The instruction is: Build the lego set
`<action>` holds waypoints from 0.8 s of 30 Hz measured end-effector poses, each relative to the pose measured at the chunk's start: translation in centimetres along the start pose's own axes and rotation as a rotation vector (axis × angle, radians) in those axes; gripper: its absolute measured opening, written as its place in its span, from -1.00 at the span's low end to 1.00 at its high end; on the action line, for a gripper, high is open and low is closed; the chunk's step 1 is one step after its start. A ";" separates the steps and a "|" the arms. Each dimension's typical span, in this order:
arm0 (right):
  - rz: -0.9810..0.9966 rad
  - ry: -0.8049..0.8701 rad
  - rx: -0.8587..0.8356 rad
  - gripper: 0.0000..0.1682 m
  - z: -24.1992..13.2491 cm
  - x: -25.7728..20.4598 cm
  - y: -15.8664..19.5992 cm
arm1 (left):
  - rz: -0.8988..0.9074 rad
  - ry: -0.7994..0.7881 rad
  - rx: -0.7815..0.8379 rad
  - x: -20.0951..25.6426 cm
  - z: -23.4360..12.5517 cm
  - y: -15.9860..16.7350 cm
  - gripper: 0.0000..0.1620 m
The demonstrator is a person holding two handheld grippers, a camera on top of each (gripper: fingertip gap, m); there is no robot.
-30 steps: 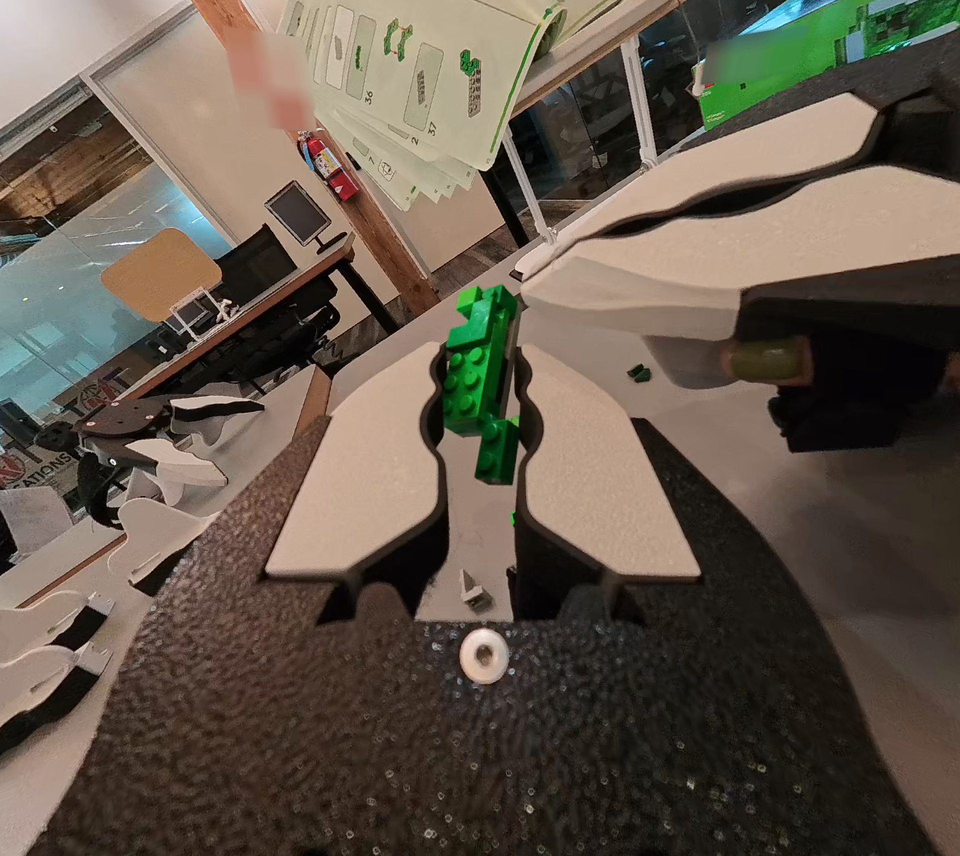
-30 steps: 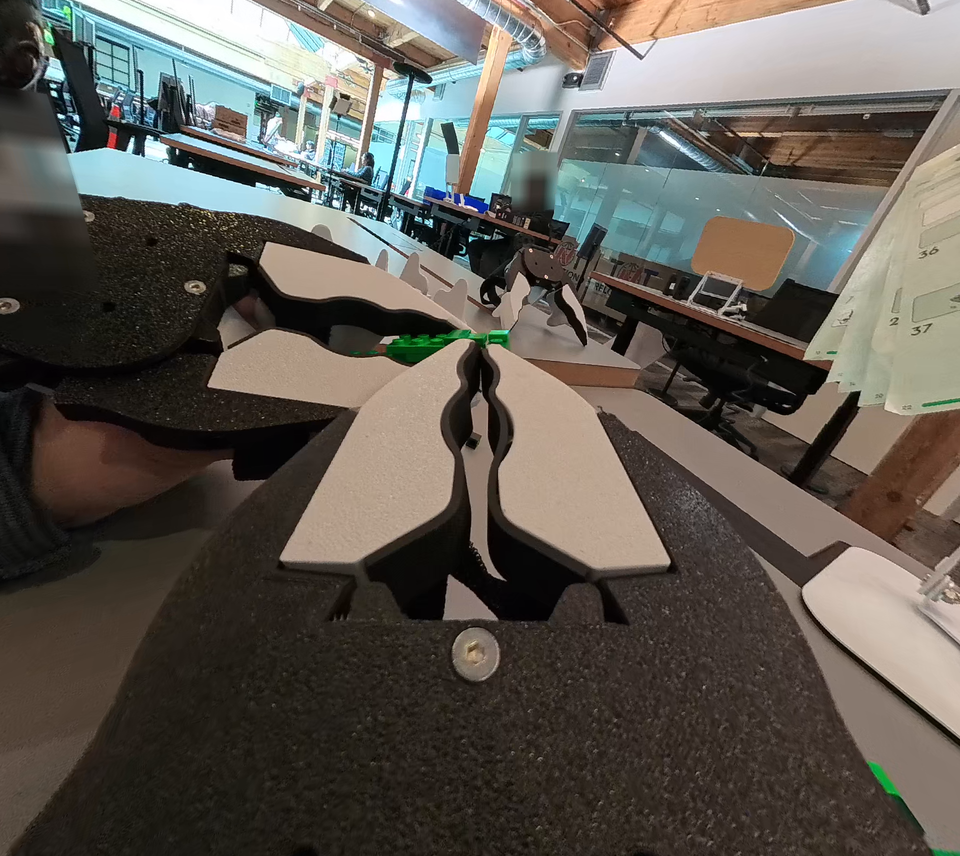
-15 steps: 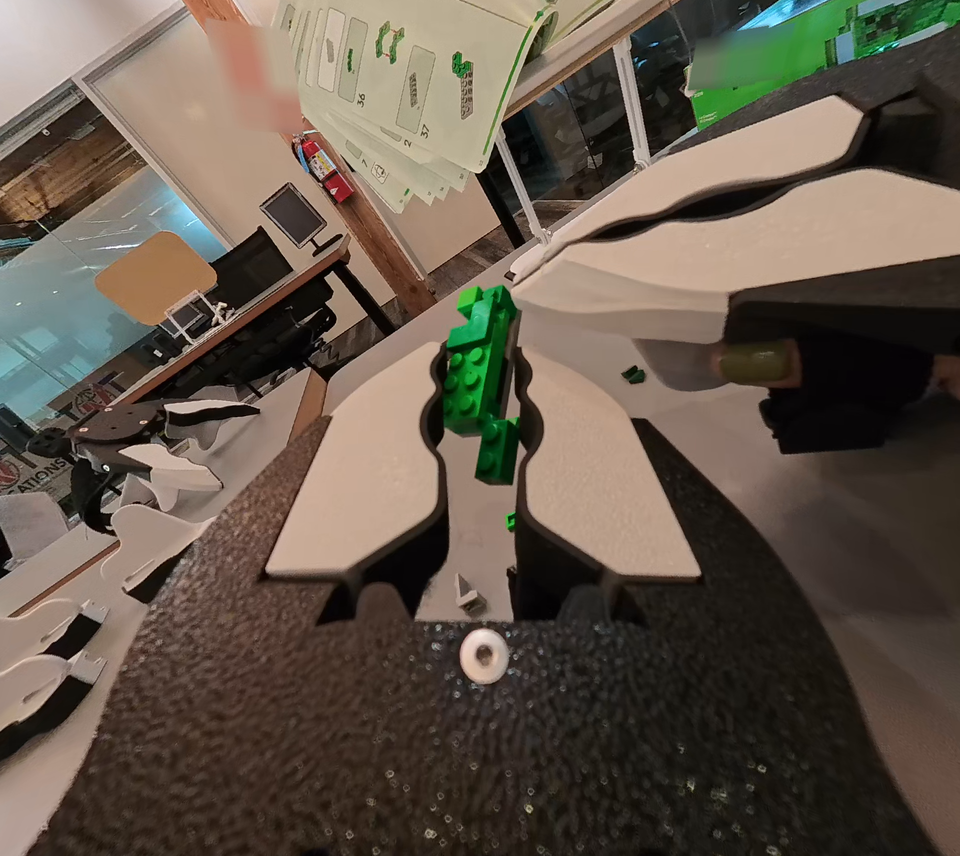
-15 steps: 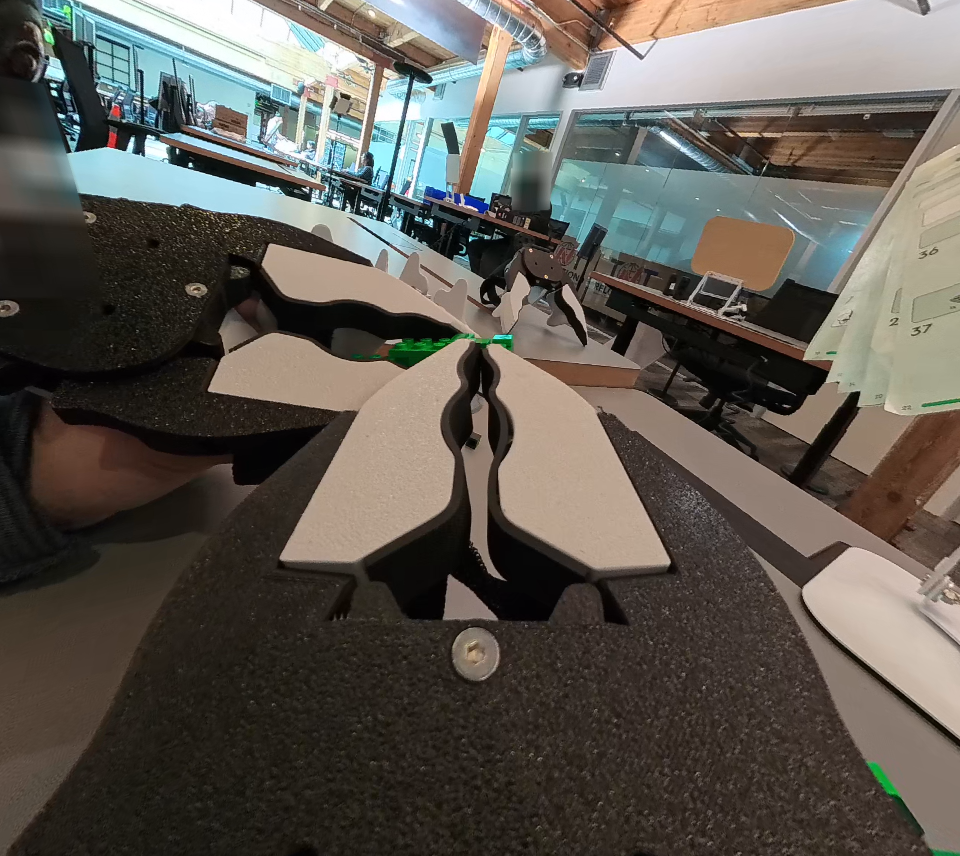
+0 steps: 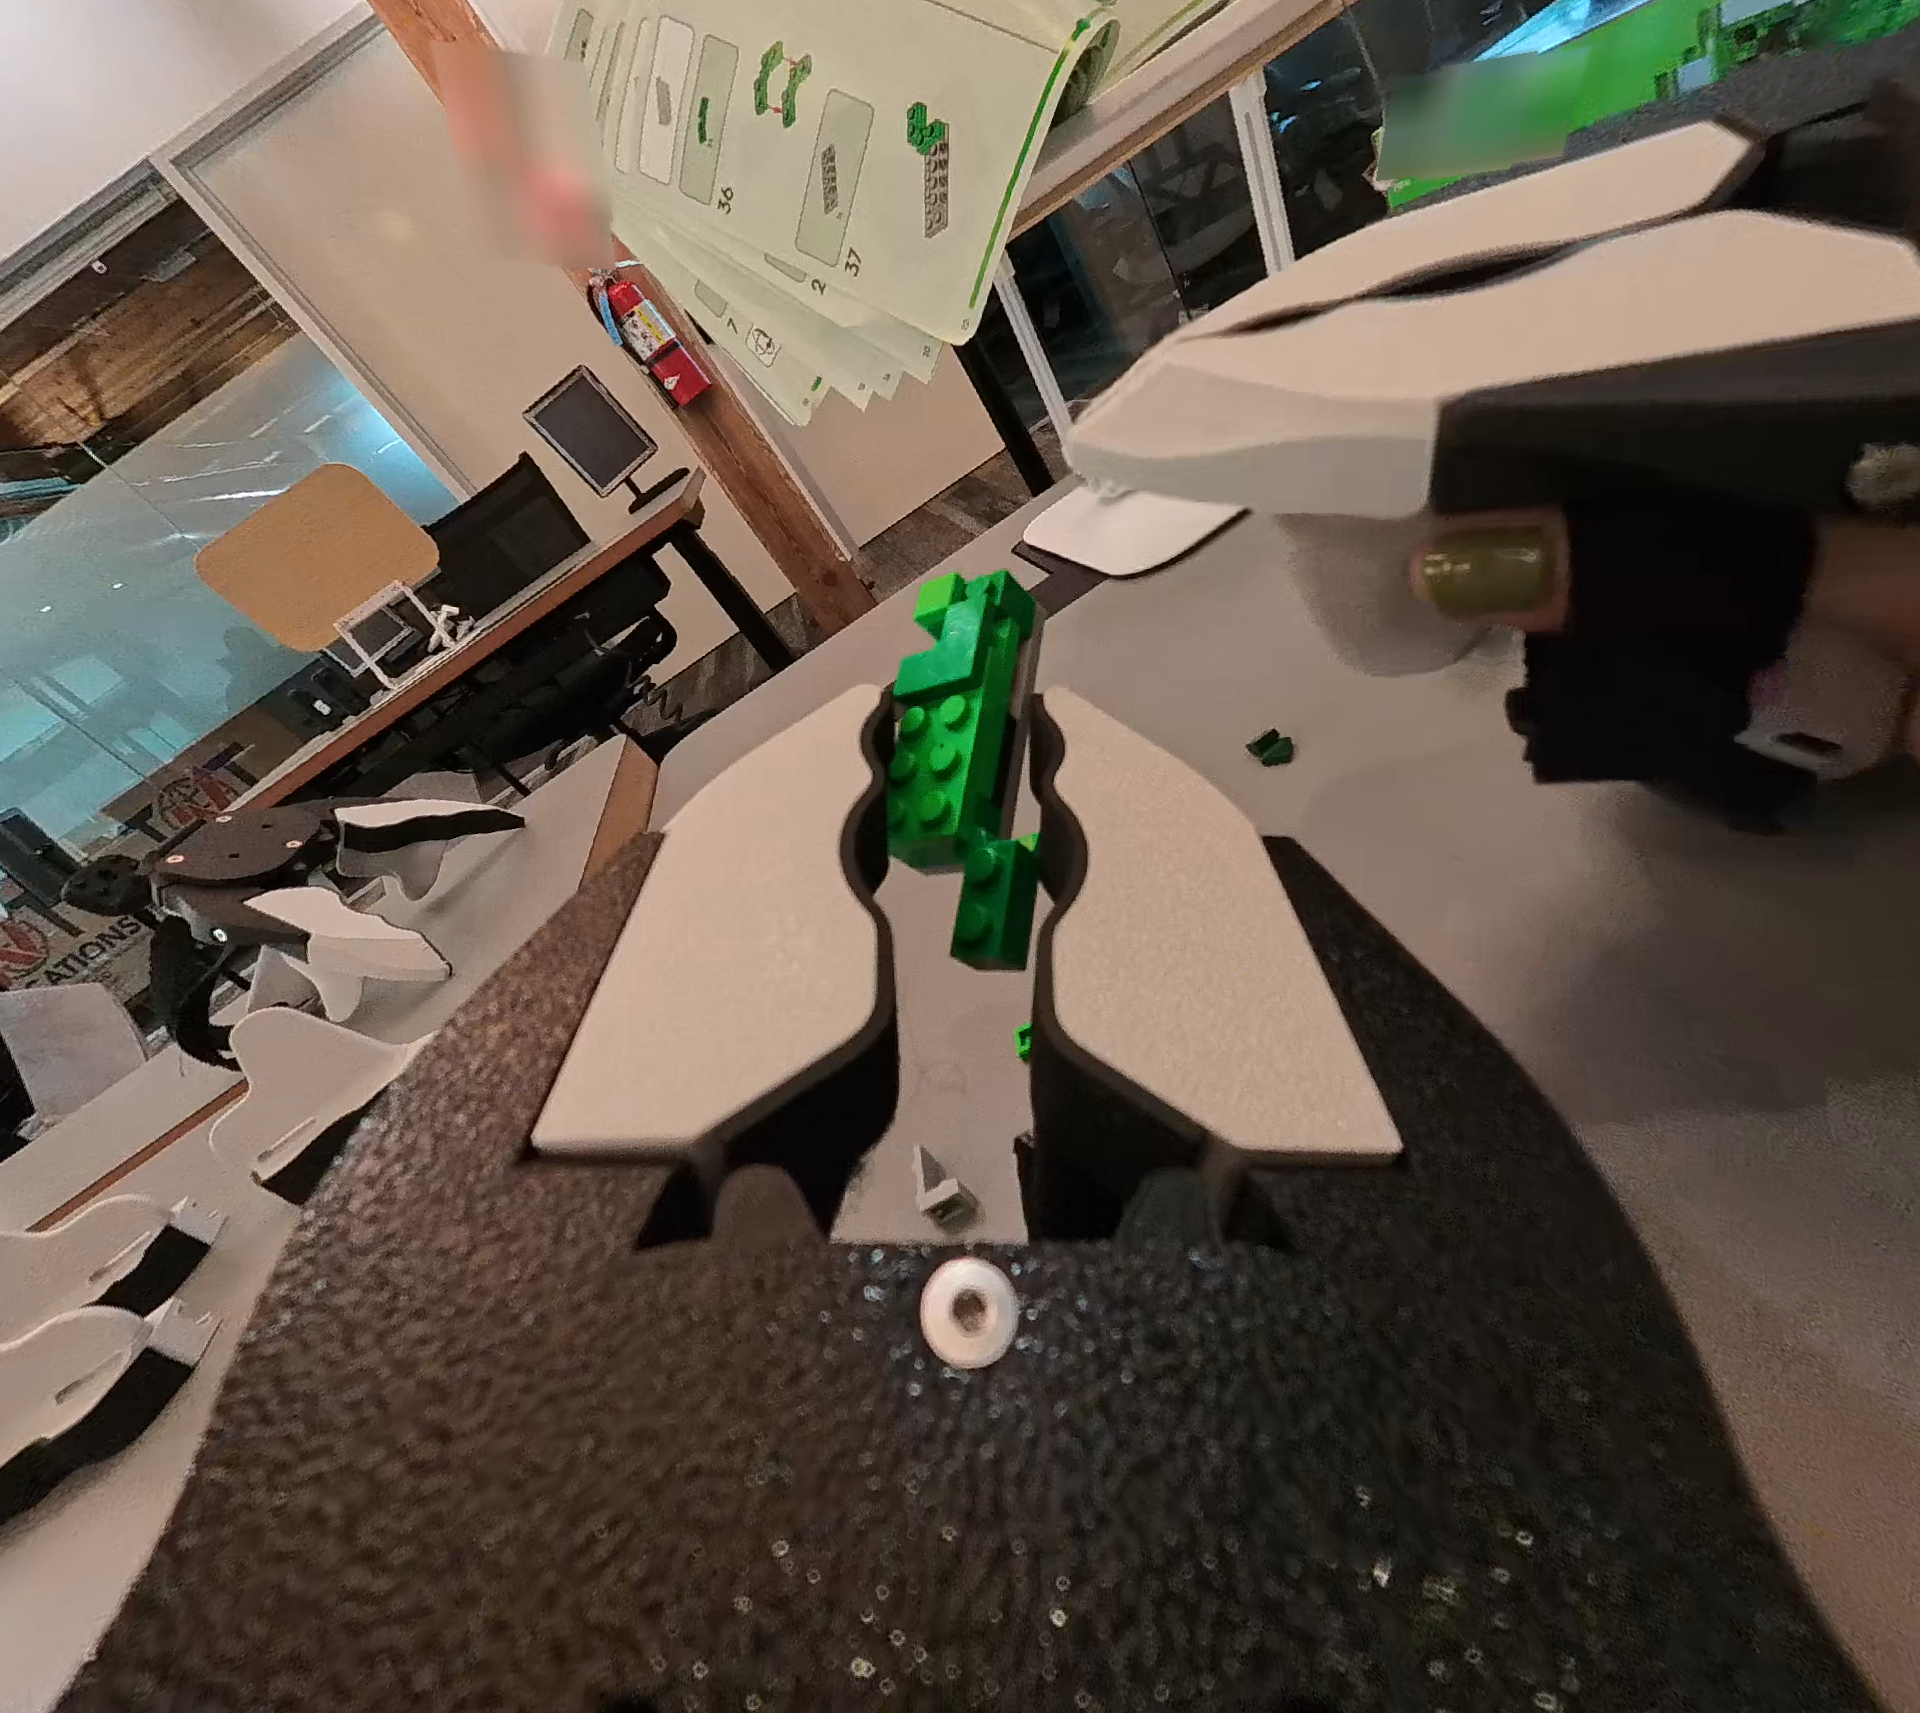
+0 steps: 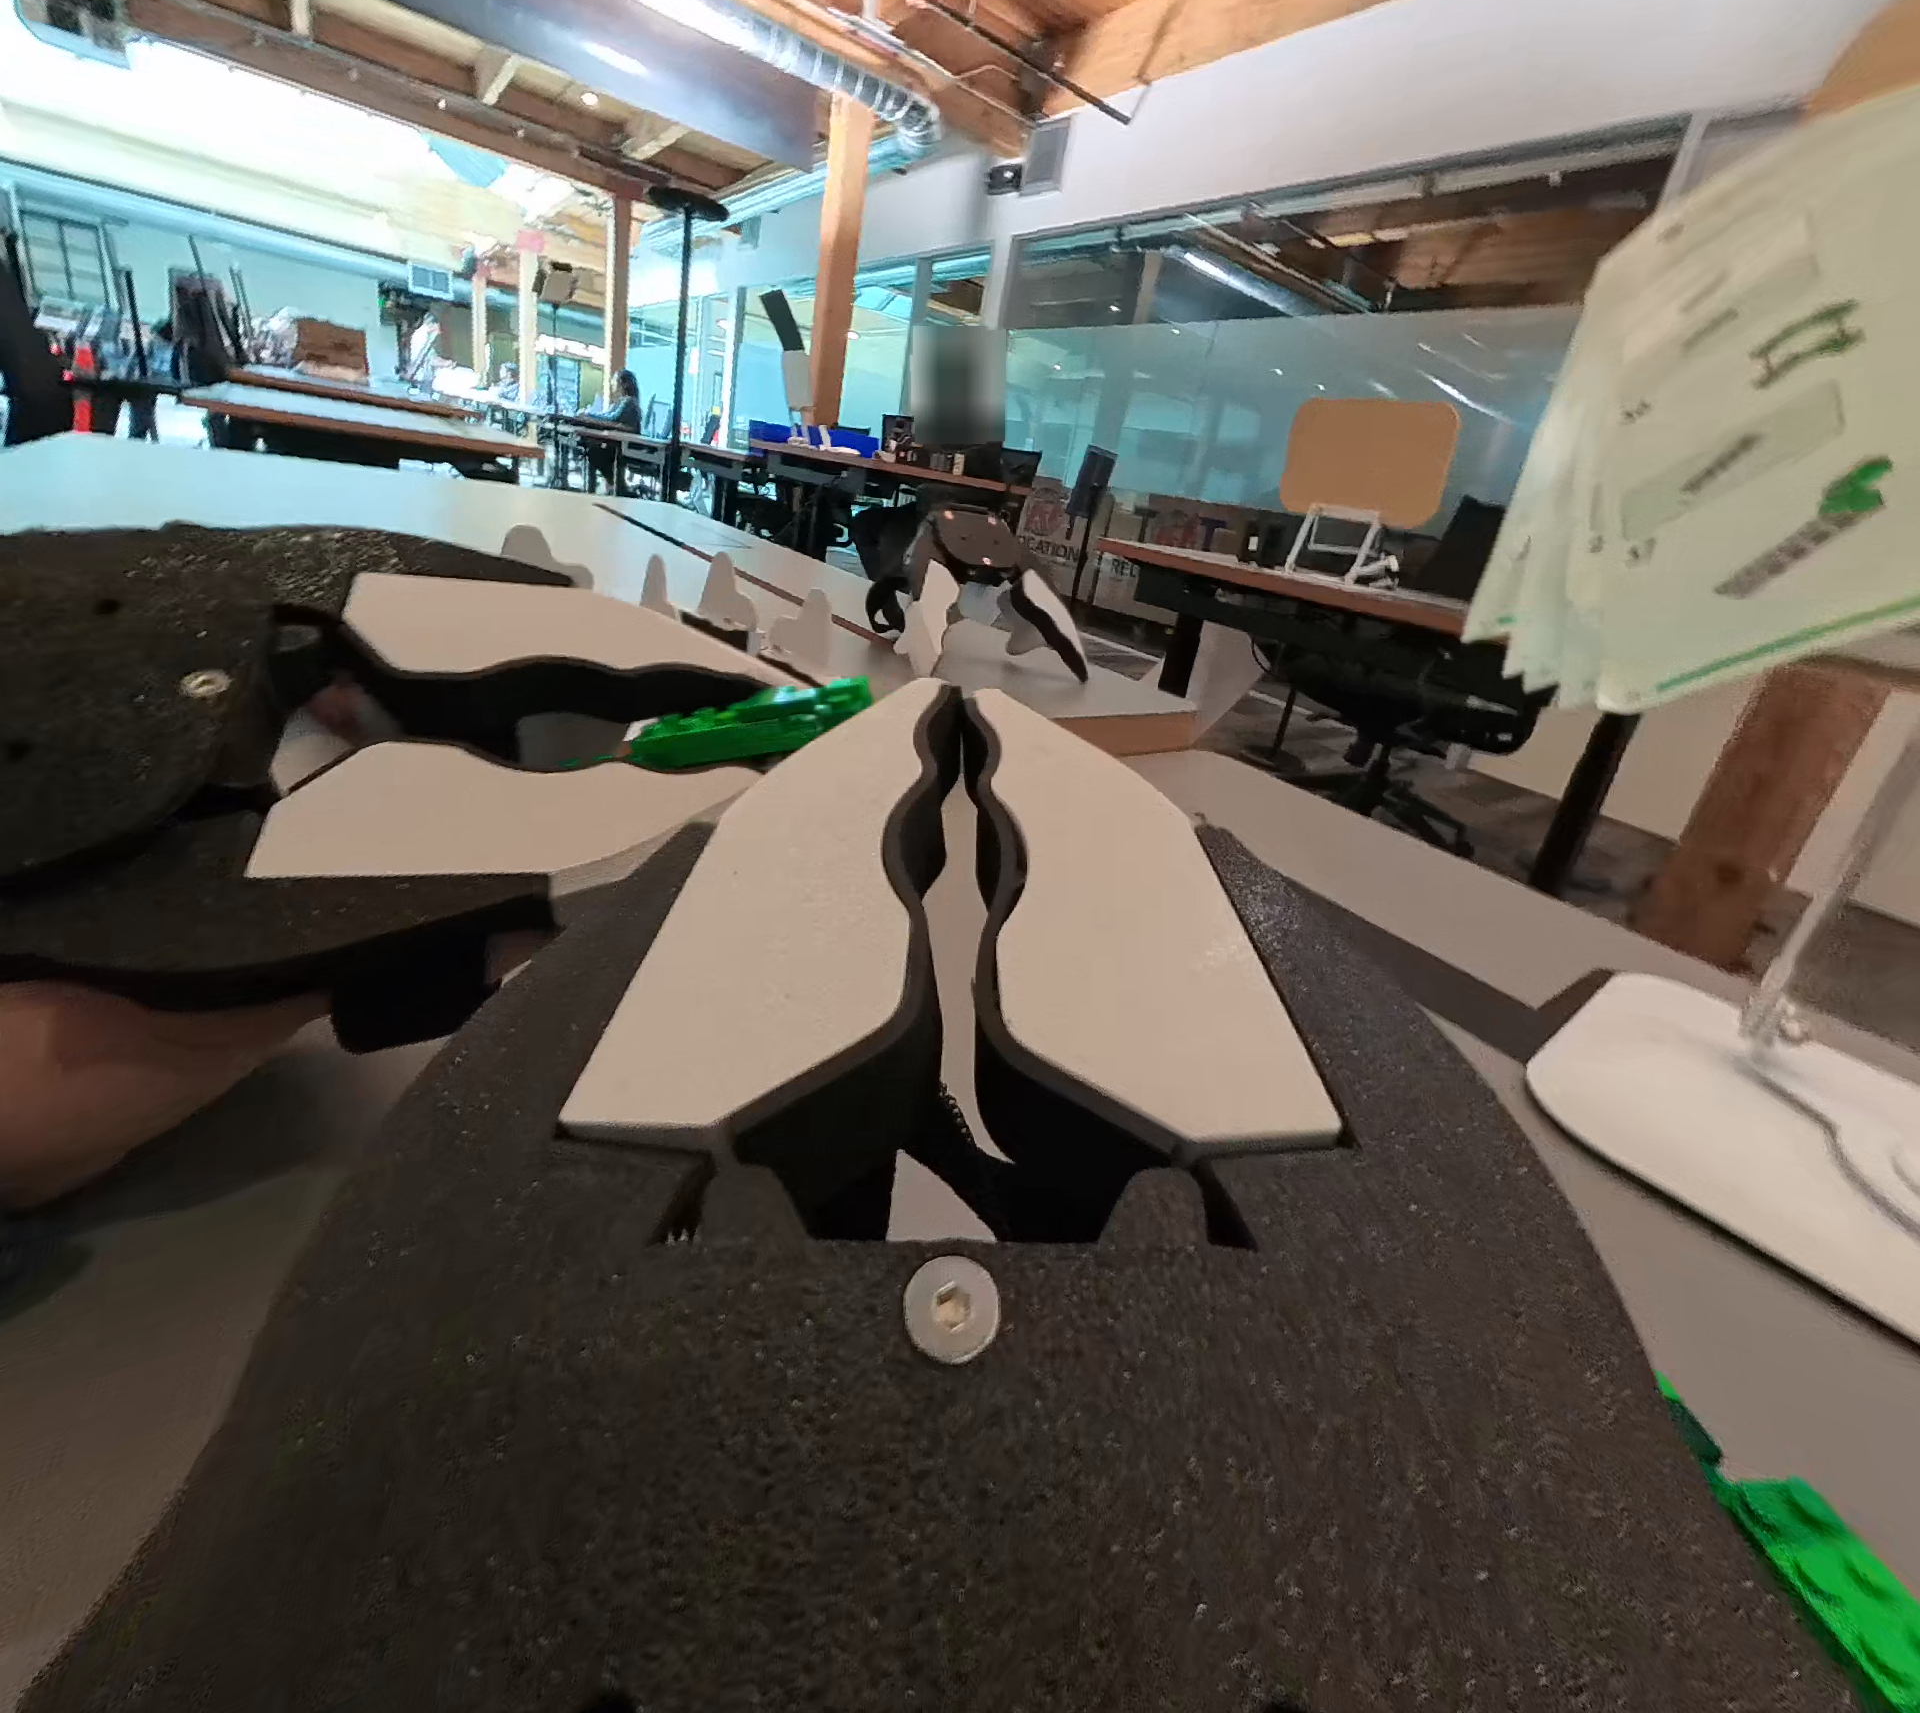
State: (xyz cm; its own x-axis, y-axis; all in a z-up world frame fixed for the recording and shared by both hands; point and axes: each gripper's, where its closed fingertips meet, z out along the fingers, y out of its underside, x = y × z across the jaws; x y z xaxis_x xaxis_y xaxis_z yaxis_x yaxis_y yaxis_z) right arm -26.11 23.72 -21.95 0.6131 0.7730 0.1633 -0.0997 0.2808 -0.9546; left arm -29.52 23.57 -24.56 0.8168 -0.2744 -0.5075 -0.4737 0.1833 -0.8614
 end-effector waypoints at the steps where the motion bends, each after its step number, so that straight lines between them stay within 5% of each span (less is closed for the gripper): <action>1: 0.029 0.012 -0.004 -1.00 0.0 0.4 0.1 | 0.000 0.001 0.000 0.0 0.0 0.0 -0.71; 19: 0.091 0.047 0.005 -1.00 -0.2 1.5 0.2 | 0.007 -0.010 -0.002 -0.1 0.0 0.1 -0.71; 24: 0.025 0.020 -0.073 -1.00 0.1 2.4 0.7 | 0.011 -0.241 -0.167 -3.8 -0.8 2.3 -0.71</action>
State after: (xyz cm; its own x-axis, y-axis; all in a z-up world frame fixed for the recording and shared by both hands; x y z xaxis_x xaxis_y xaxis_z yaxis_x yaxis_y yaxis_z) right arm -24.84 25.82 -22.22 0.6265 0.7677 0.1347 -0.0581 0.2184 -0.9741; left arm -33.99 24.26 -24.68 0.8567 -0.0372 -0.5145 -0.5141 0.0212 -0.8575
